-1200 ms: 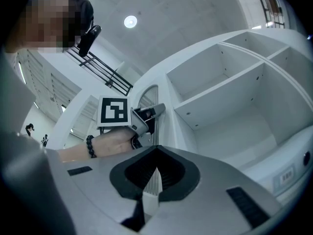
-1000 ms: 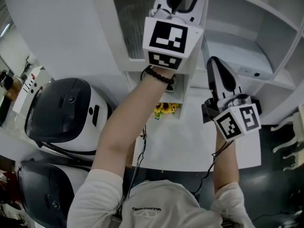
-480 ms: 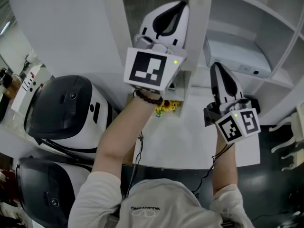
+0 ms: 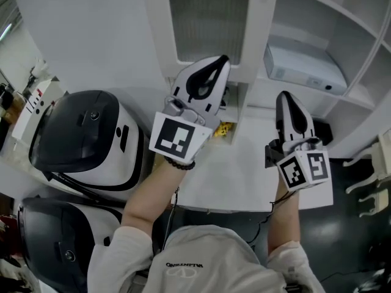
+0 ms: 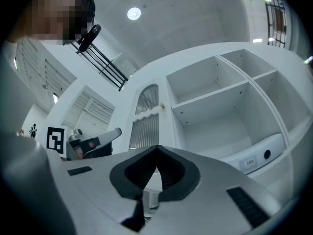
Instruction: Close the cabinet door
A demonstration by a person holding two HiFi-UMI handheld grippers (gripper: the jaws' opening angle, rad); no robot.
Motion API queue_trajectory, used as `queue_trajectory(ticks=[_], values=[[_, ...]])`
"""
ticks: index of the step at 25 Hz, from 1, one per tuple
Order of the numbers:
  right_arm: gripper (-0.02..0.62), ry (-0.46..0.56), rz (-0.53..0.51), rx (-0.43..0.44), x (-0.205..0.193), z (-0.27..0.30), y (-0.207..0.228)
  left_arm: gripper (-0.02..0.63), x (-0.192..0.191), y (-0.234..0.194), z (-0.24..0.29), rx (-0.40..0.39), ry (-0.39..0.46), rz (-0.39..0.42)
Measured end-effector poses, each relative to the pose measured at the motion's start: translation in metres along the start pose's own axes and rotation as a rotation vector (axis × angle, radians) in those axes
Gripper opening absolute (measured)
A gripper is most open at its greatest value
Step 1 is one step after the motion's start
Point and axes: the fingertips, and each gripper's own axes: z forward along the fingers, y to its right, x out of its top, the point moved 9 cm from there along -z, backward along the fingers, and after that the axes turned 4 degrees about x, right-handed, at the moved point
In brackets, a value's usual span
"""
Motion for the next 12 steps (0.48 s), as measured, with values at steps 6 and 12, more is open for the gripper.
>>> queue_trajectory(ticks=[6,12], values=[[0.011,-0.006,0.026,-0.05,-0.013,-0.029,-0.003,0.003,-0.018,-0.004,-0.057,0.031,-0.069,-0.021],[0.011,-0.015,0.036,-0.079,-0.02,-0.055,-0.008,0.003,-0.03,-0.001,-0.113,0.044,-0.141,-0.015]])
